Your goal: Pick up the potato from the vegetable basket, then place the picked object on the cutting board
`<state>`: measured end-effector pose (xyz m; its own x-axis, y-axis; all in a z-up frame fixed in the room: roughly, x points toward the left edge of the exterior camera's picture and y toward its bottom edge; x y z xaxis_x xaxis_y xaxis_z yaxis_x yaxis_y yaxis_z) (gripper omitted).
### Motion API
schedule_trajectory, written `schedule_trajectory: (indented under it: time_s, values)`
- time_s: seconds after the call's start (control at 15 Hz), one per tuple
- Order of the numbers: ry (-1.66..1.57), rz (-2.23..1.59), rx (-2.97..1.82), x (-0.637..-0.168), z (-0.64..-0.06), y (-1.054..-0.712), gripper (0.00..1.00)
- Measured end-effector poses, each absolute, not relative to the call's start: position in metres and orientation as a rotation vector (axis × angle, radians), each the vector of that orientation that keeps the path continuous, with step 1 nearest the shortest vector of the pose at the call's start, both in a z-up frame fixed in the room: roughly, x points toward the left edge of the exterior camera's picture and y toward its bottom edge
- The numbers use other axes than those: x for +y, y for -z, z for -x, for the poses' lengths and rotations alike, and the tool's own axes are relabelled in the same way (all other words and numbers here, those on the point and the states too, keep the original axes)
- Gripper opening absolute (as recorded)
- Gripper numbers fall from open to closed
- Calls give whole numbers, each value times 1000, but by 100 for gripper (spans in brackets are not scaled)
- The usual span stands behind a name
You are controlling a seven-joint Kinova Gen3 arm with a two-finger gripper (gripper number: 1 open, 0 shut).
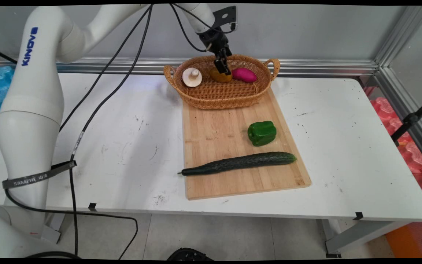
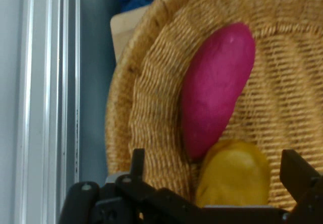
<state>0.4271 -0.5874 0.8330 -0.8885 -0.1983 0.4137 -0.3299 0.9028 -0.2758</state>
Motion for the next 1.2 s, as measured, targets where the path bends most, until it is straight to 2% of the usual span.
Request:
schedule_trajectory:
  time_s: [0.73,0.8,1.2]
  values:
    - [-447,-362,-2711,-599,-442,-806,100]
    - [-438,-359,-2715,-599,-443,-804,0]
    - [-425,-348,-2725,-596,-443,-806,0]
